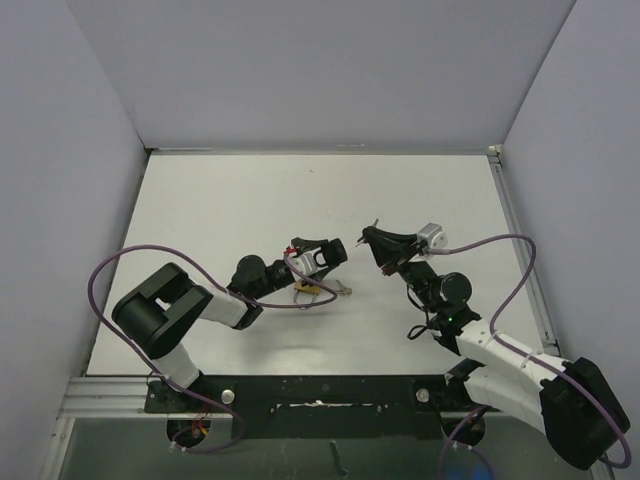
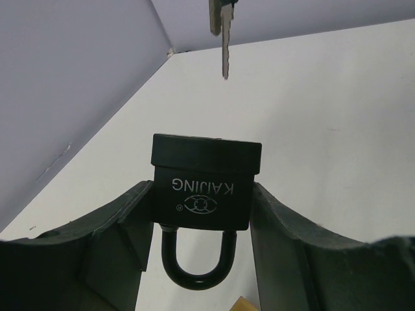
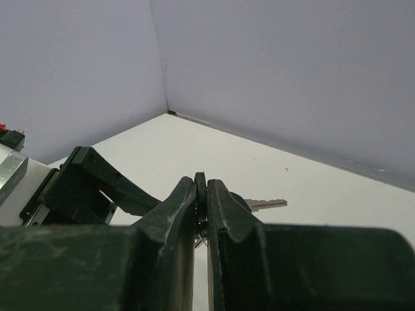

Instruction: Unlock with the key

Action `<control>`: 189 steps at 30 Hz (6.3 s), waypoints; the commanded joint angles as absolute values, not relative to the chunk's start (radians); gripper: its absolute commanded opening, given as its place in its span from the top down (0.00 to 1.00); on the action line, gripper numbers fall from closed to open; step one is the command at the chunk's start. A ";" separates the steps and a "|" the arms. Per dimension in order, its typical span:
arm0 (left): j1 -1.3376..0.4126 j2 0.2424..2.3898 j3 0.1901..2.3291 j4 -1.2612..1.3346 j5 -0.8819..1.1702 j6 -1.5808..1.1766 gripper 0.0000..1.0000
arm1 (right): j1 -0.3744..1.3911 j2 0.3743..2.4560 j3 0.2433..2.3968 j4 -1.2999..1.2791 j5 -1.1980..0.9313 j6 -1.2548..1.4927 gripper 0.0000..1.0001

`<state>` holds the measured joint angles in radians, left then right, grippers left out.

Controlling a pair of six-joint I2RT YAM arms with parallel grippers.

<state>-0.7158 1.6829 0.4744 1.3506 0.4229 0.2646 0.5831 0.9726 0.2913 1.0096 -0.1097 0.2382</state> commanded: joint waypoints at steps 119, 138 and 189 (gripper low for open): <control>-0.756 1.480 0.648 1.516 0.205 0.145 1.00 | 0.598 1.218 0.391 0.935 -0.029 0.567 1.00; -0.756 1.488 0.676 1.517 0.140 0.120 1.00 | 0.599 1.268 0.418 0.944 -0.122 0.608 1.00; -0.643 1.548 0.858 1.519 0.066 0.043 1.00 | 0.581 1.385 0.580 0.573 -0.287 0.721 1.00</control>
